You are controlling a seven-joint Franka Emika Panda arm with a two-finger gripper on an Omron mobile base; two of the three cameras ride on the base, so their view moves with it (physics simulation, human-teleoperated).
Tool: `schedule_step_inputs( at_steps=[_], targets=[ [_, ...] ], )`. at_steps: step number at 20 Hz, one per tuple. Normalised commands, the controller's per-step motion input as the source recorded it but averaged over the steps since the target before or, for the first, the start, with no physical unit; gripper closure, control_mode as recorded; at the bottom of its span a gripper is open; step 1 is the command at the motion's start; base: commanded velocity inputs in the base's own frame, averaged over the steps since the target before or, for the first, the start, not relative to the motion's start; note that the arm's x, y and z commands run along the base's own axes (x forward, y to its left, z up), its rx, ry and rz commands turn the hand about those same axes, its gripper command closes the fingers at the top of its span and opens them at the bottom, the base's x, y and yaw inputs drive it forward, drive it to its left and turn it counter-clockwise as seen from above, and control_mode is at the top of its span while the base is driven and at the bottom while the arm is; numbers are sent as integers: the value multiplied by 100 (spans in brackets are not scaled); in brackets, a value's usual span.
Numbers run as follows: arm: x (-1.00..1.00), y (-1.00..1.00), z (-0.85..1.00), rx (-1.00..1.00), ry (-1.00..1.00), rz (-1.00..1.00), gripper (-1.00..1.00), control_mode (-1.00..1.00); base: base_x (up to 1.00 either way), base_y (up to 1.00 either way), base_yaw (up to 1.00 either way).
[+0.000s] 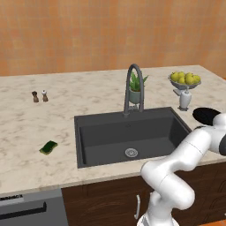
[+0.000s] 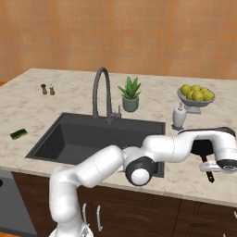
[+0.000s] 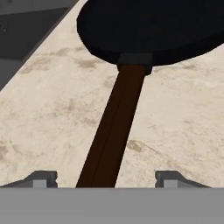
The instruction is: Pick the pan and sponge and place them into the sink. Then turn on the water.
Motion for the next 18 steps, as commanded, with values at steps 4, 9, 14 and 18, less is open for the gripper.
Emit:
schedule_step_inputs(
  at_steps=[4,9,14,18],
  targets=[
    [-10,86,-90,0,-12,0,100,-100,0,0,0],
    [-29,100,-100,0,-4,0,100,-100,0,0,0],
    [-15,100,-100,0,3,0,100,-100,0,0,0],
    [-14,100,-85,0,8,0,100,-100,0,0,0]
  ],
)
